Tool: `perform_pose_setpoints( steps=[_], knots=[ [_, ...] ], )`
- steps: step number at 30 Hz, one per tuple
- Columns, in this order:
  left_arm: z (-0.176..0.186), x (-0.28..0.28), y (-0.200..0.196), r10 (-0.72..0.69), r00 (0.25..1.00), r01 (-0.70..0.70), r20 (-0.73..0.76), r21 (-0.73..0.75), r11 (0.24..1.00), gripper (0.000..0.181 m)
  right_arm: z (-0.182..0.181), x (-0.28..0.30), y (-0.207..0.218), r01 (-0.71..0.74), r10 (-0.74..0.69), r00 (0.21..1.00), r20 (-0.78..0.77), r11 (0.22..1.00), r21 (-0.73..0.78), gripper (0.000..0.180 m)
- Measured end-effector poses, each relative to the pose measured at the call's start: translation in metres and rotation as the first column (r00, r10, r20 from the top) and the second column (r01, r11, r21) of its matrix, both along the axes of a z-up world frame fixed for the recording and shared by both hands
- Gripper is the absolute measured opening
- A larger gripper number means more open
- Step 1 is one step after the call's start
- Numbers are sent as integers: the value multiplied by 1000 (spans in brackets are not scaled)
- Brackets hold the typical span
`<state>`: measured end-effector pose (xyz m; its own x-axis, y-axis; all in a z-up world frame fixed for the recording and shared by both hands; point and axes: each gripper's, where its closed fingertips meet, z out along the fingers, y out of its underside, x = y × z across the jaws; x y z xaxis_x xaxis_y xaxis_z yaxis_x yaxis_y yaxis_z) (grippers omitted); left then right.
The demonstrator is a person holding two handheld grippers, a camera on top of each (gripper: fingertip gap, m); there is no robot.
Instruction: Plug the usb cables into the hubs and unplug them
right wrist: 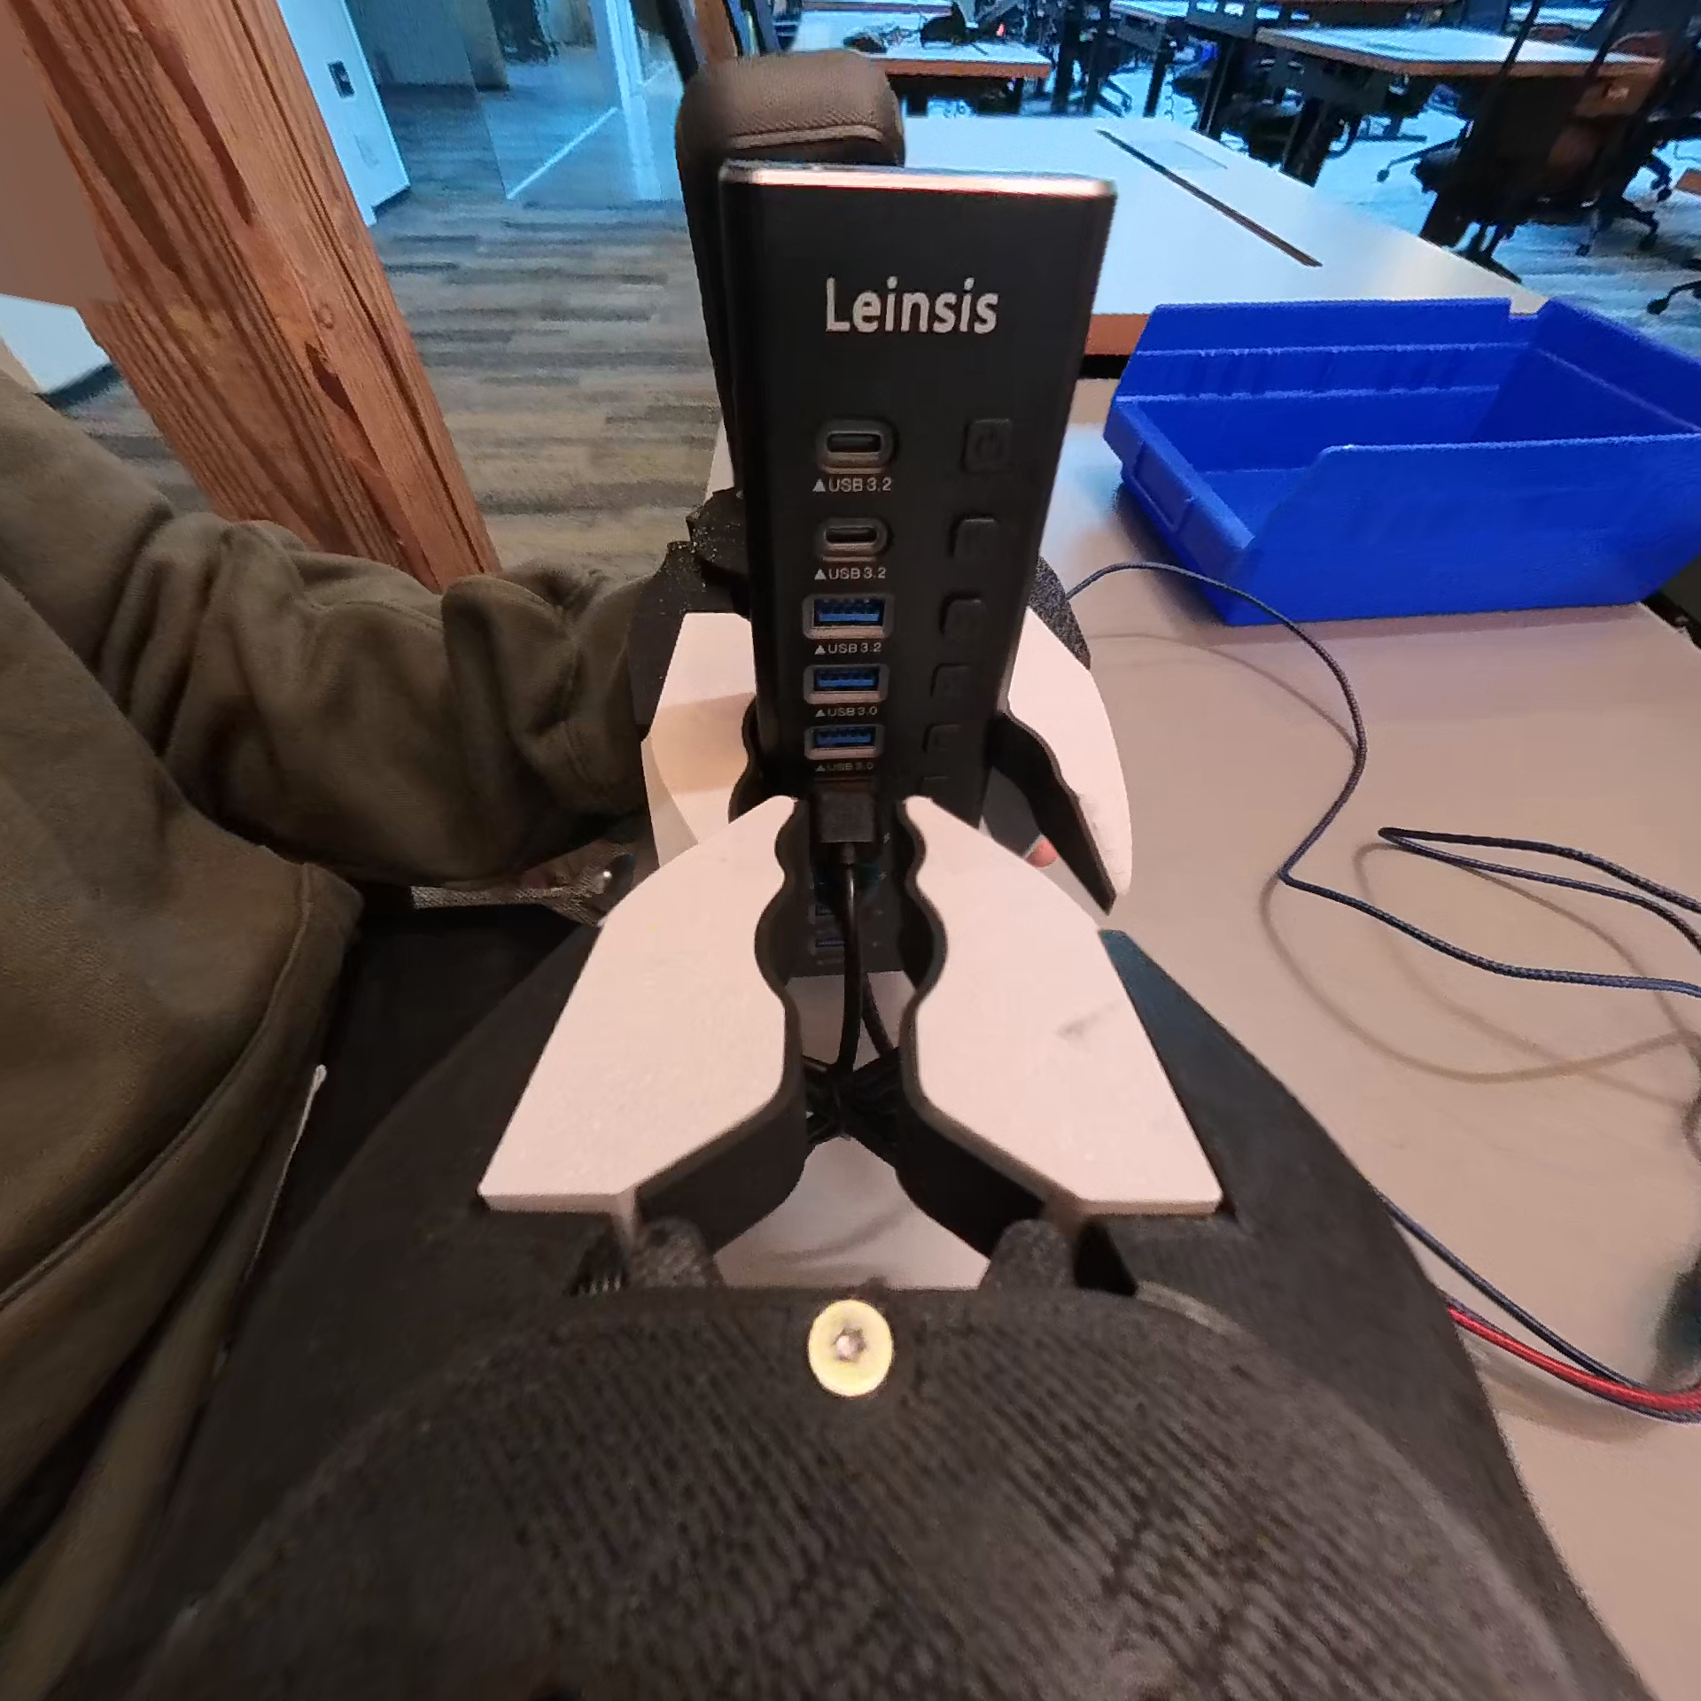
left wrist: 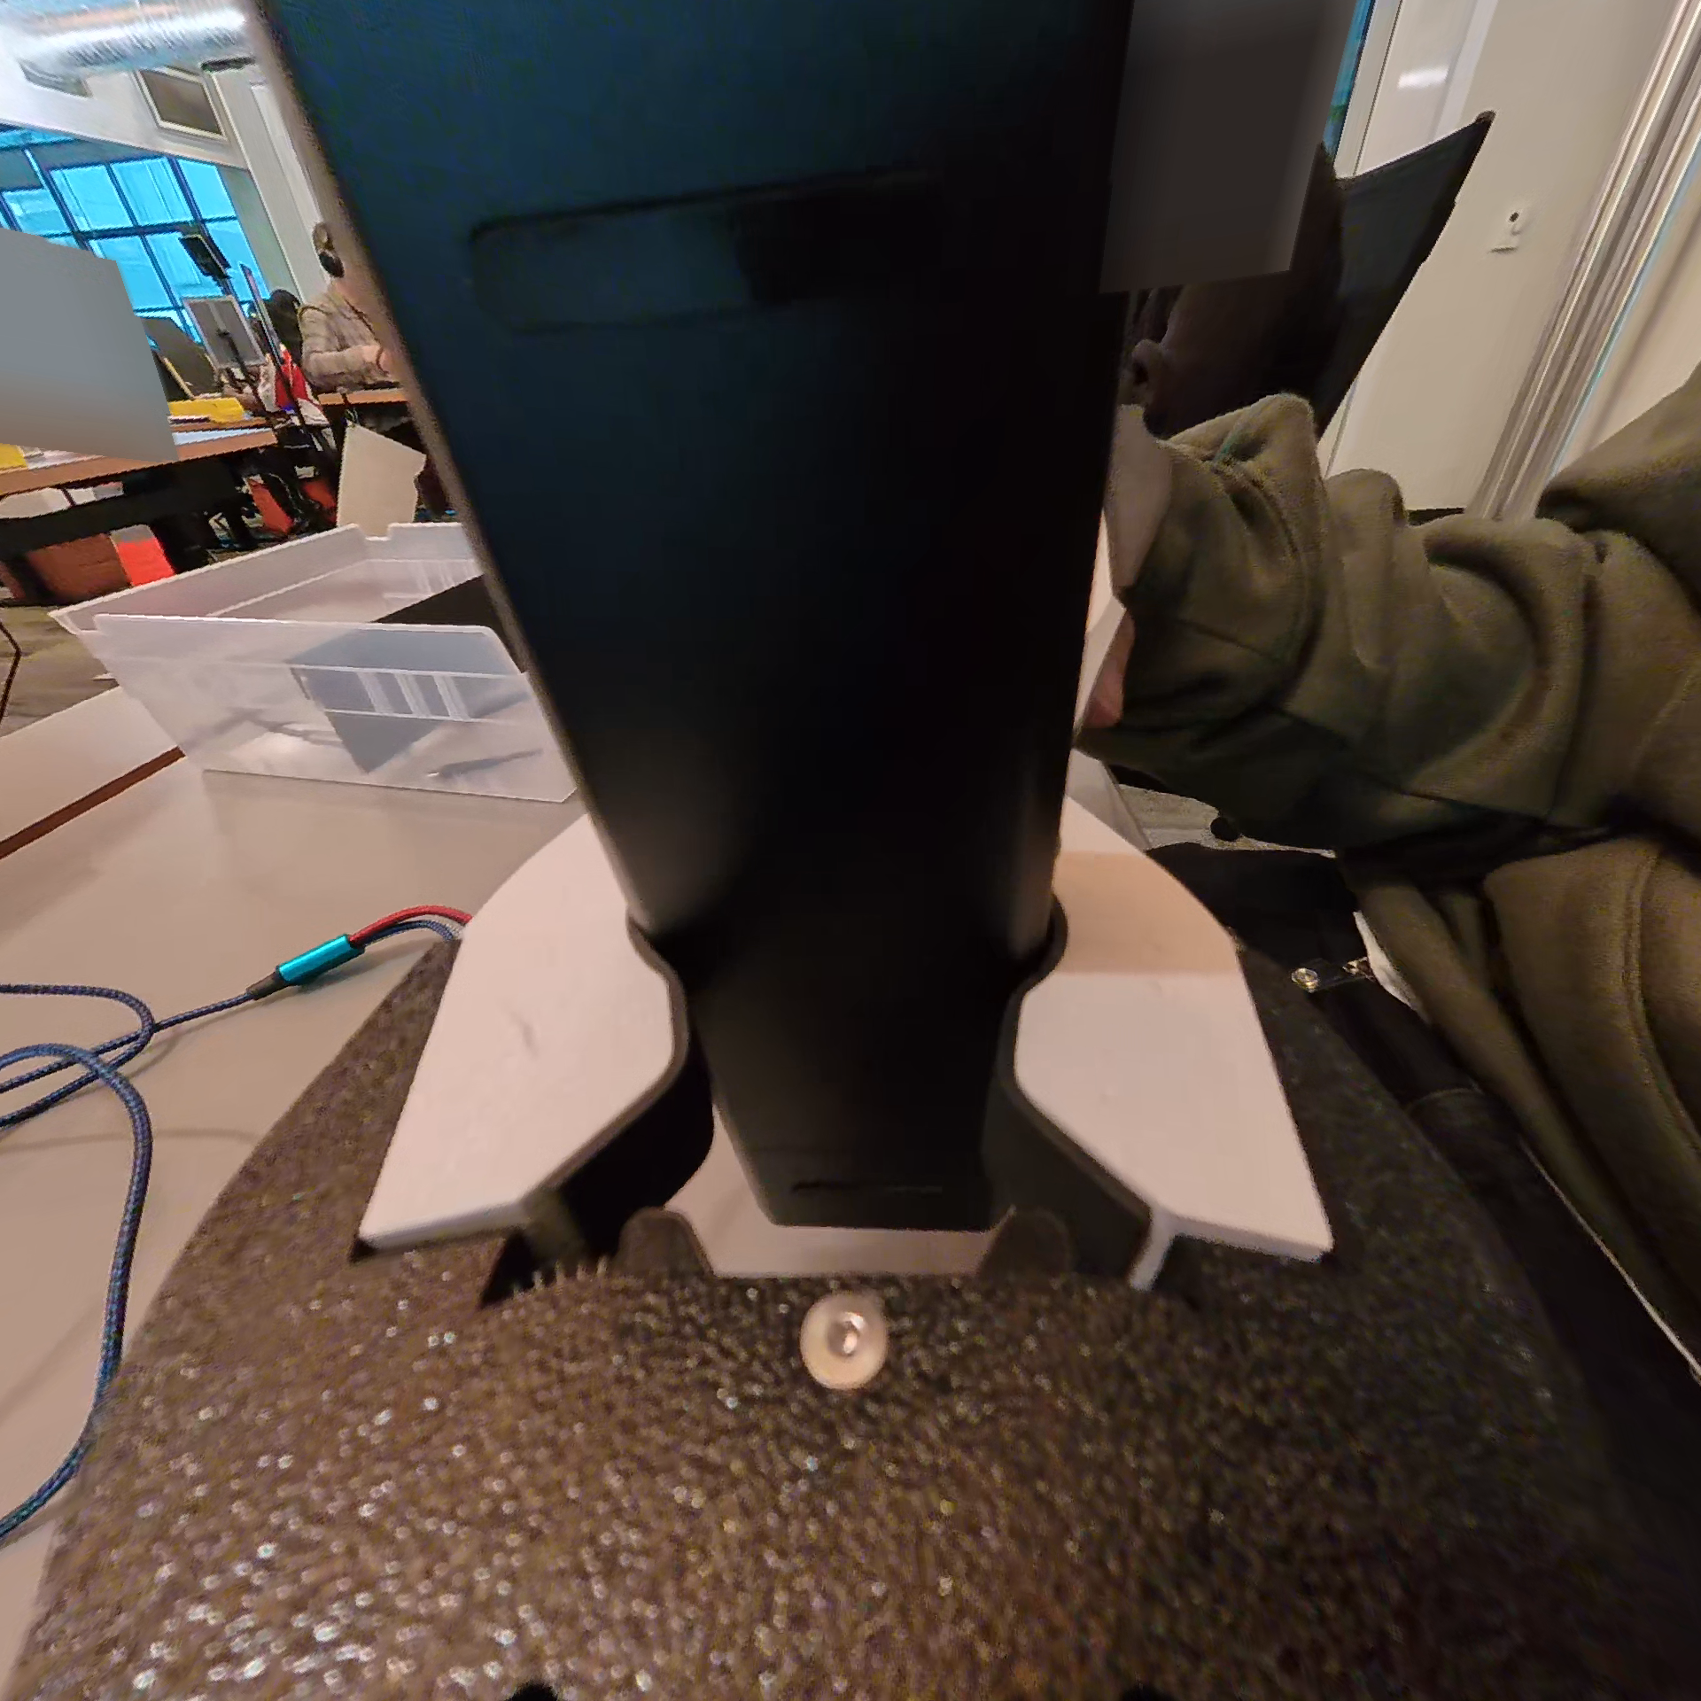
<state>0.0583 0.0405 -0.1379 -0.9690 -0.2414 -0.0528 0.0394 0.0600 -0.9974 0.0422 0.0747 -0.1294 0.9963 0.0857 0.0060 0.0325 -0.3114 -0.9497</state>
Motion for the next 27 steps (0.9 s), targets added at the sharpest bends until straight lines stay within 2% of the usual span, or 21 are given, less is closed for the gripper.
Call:
perform_pose_setpoints(
  steps=[10,27],
  knots=[
    [-1,-3,-1,-20,1000,20,2,0,1000,73,-1,-5,-1,-39,42,997,-66,998,40,17],
    [-3,-7,-6,-38,999,37,29,13,999,72,-7,-8,0,-59,59,991,-118,998,0,15]
  ],
)
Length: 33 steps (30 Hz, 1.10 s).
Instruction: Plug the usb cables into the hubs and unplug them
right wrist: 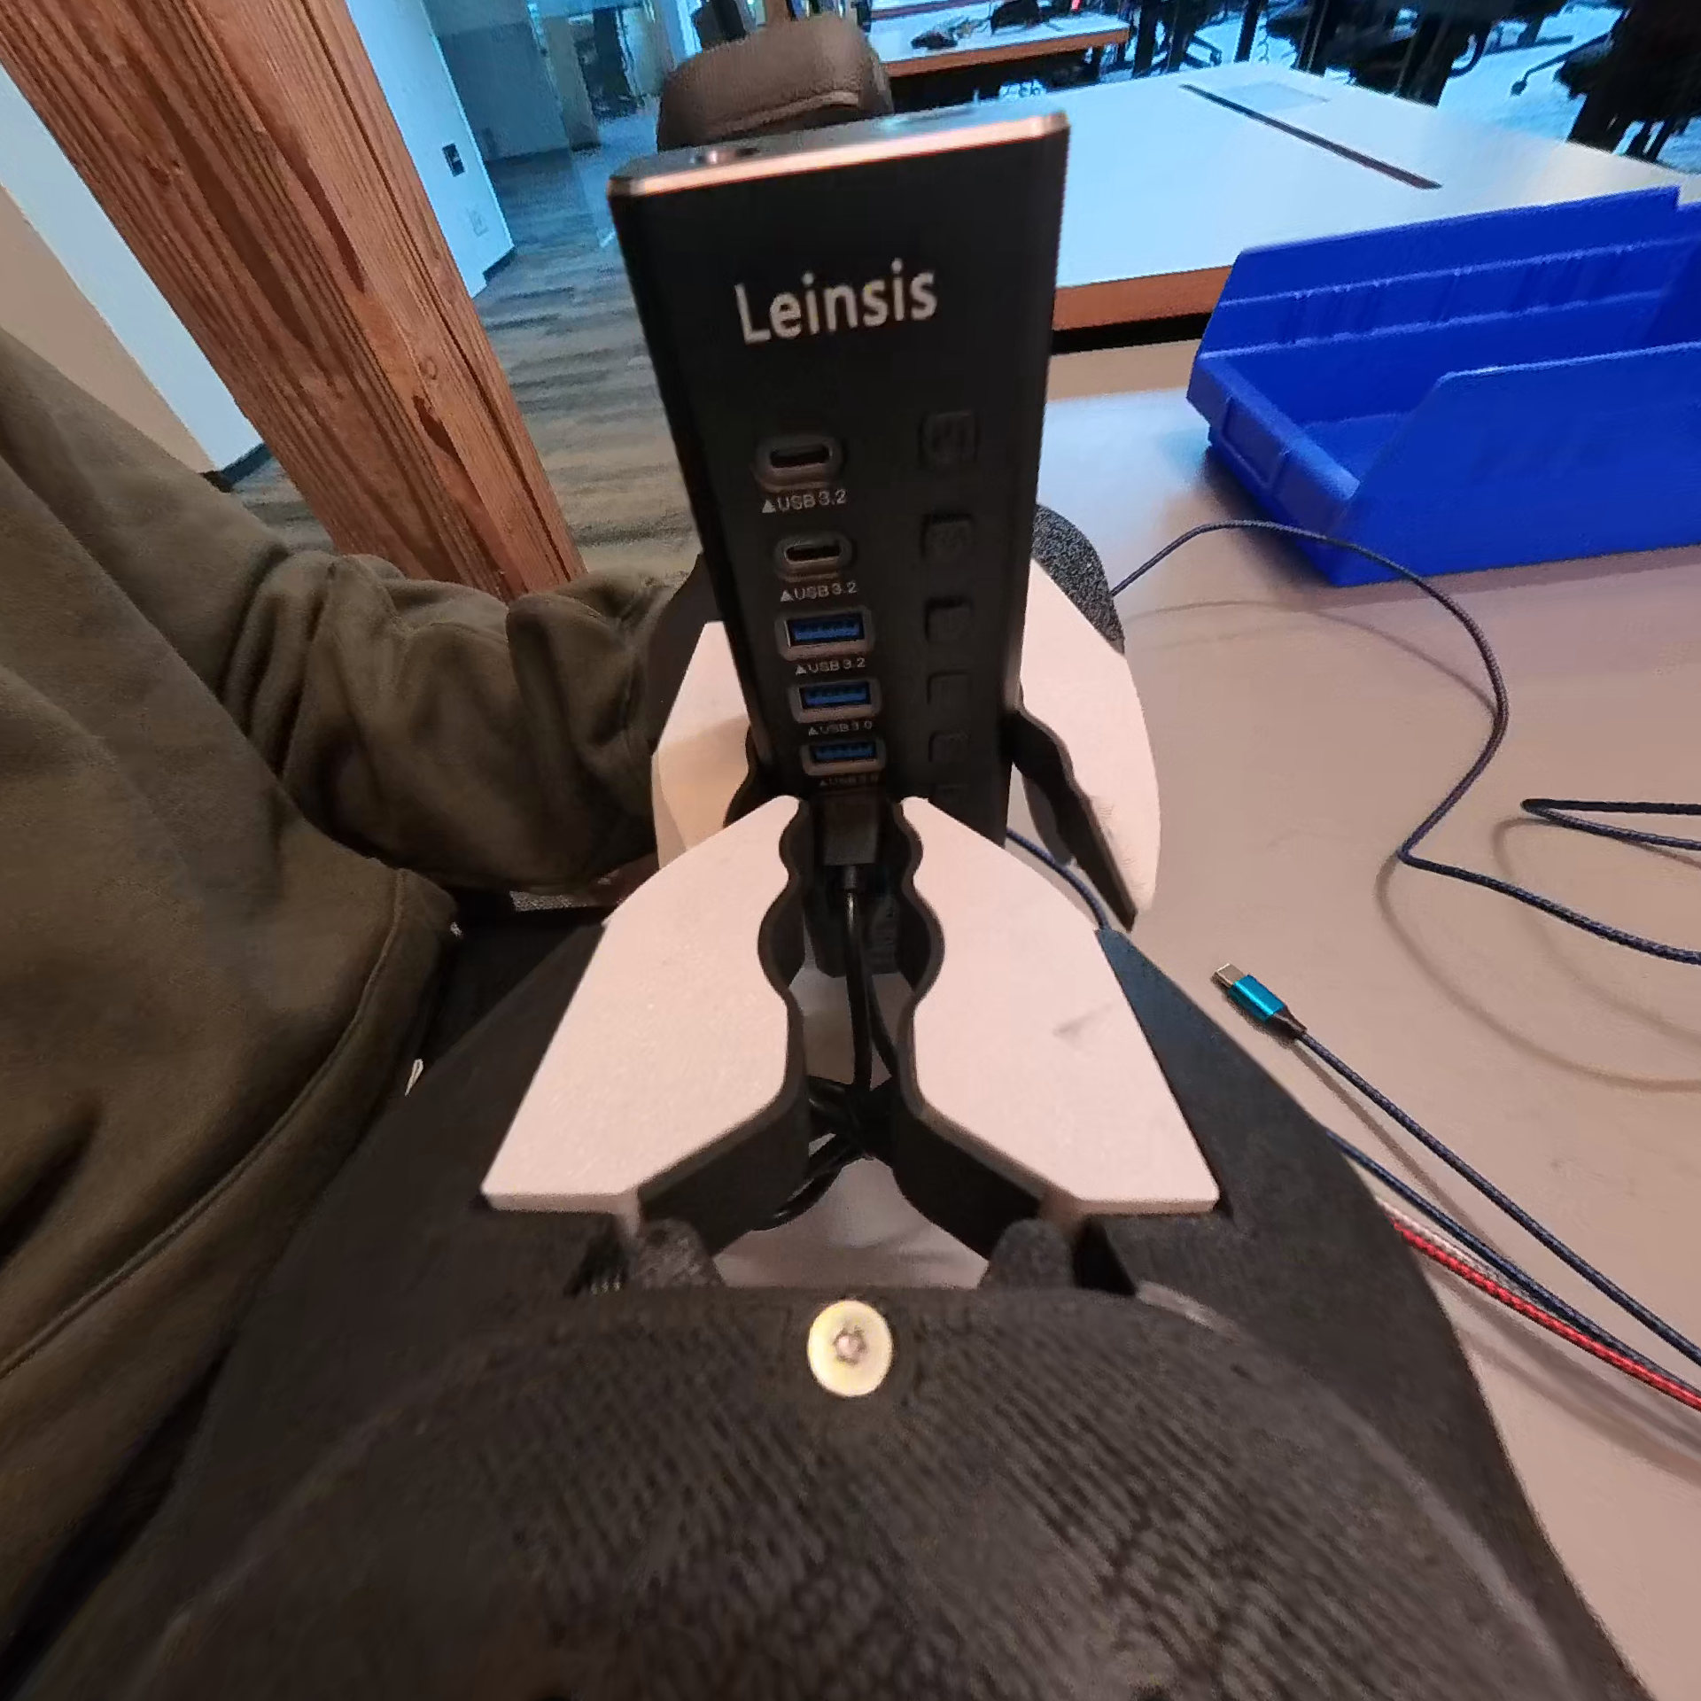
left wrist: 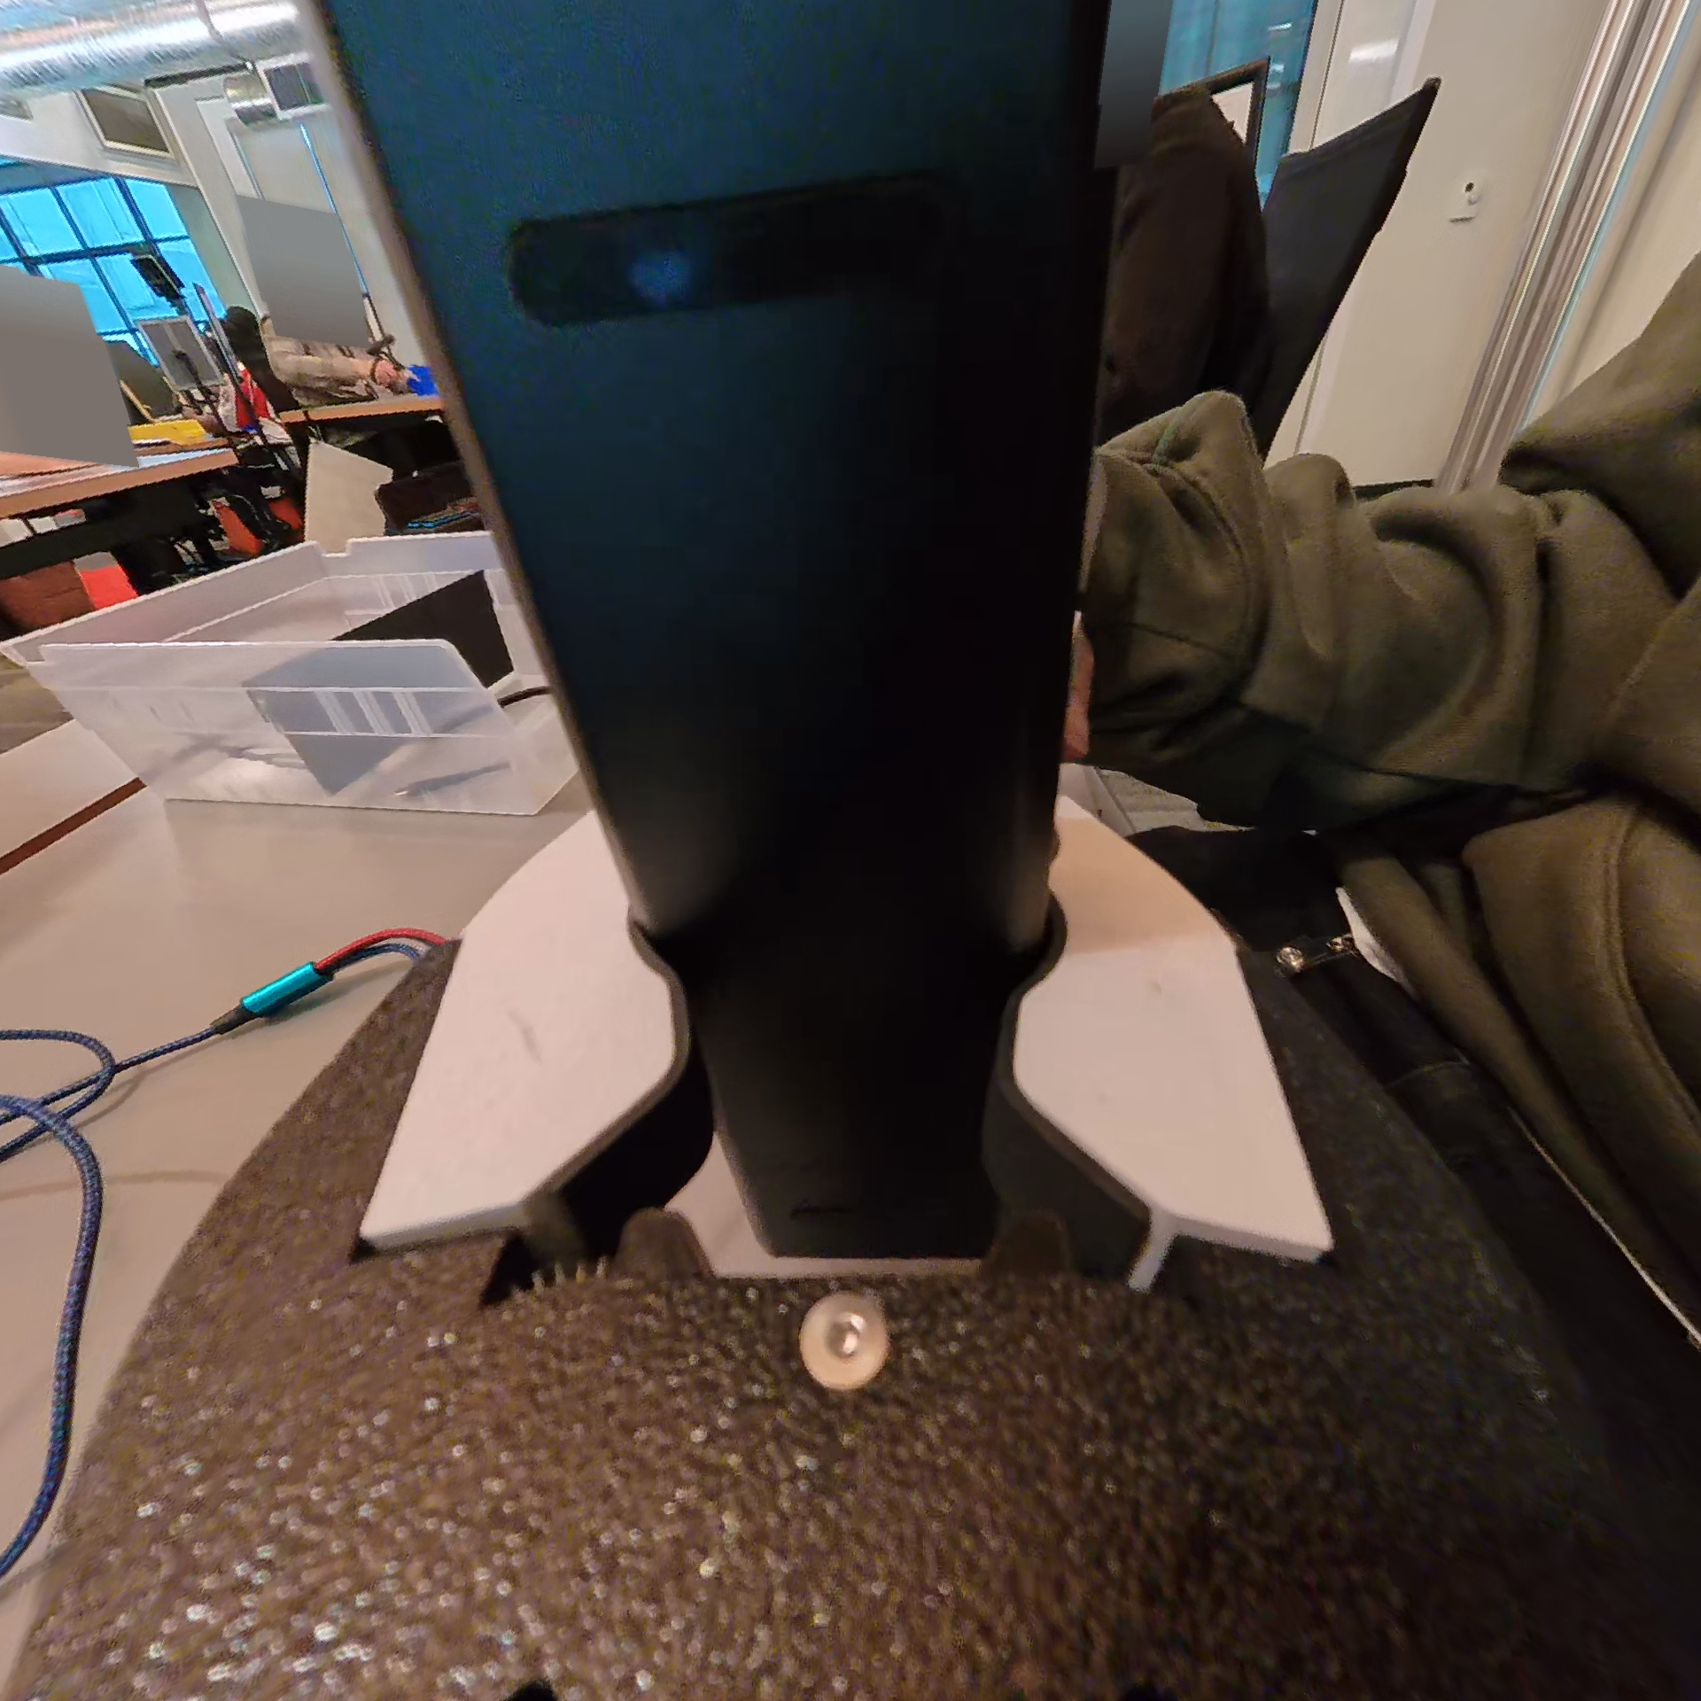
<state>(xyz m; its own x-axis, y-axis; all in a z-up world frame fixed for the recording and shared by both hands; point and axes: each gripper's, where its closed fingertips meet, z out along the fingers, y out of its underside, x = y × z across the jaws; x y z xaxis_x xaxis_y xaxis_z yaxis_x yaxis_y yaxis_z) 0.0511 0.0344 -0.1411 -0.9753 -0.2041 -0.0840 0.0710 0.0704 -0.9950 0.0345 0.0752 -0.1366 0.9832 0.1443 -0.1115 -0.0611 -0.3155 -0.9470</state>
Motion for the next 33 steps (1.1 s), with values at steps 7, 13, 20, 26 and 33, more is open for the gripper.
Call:
perform_pose_setpoints(
  steps=[7,13,20,26,33],
  knots=[
    [3,3,4,21,1000,-20,15,-28,999,72,1,2,2,8,-8,1000,12,999,-51,15],
    [-4,4,1,16,1000,-16,10,-11,1000,72,-13,10,-19,14,43,984,172,947,-320,15],
    [10,36,75,265,964,-265,-8,-77,961,72,92,66,-103,285,-302,938,172,951,116,14],
    [27,32,82,262,965,-260,-13,-162,952,72,153,128,-181,570,-656,720,226,745,345,14],
    [22,29,64,216,976,-217,-21,-136,967,72,91,249,-255,866,-868,495,38,496,58,14]
  ],
)
